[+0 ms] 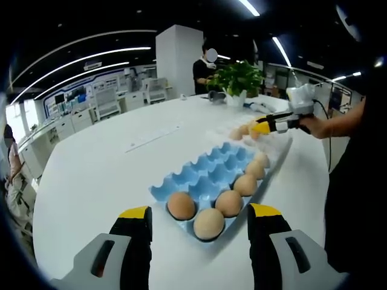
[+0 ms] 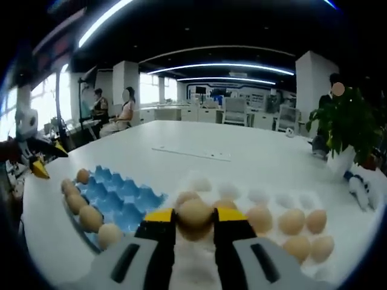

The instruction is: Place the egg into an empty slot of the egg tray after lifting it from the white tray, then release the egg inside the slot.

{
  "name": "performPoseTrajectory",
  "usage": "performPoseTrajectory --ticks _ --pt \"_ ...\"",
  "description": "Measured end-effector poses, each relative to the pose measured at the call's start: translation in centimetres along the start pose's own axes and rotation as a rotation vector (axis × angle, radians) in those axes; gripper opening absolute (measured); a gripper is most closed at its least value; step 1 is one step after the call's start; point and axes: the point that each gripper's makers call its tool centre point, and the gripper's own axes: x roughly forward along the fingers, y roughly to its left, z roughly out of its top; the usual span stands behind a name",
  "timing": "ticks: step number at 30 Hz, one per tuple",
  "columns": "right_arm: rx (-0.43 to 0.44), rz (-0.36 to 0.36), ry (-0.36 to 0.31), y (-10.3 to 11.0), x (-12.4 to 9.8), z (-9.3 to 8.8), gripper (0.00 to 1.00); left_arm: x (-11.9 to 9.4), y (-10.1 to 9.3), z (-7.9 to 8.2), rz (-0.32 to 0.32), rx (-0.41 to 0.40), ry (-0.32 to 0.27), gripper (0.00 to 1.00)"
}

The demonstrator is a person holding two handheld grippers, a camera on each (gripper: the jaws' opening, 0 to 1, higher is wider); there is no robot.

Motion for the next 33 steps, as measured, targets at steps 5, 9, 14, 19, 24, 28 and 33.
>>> performPoseTrajectory --ticks 5,9,14,19,24,28,33 --pt "-0.006 0.044 -0.002 1.8 0.6 0.3 0.23 -0.1 0.0 -0.2 0.003 -0.001 0.004 0.64" --pt "-0.015 0.077 -0.007 3.2 1.3 0.8 0.23 -0.2 0.1 -0.1 0.005 -0.001 0.004 0.64" --pt "-0.030 0.118 -0.021 4.8 2.1 1.6 0.23 -0.3 0.3 -0.1 0.008 -0.001 0.005 0.64" --pt "-0.049 0.174 -0.024 6.9 2.7 2.1 0.23 -0.2 0.2 -0.2 0.005 0.000 0.007 0.64" --pt "-0.063 0.229 -0.028 9.3 3.4 2.4 0.23 -0.2 0.2 -0.2 0.005 -0.004 0.005 0.64" --pt "-0.069 0.269 -0.030 11.0 3.9 2.5 0.23 -0.2 0.3 -0.2 0.005 -0.001 0.007 0.64" --pt "-0.085 0.334 -0.032 13.9 4.5 2.8 0.23 -0.1 0.3 -0.2 0.004 -0.001 0.007 0.64"
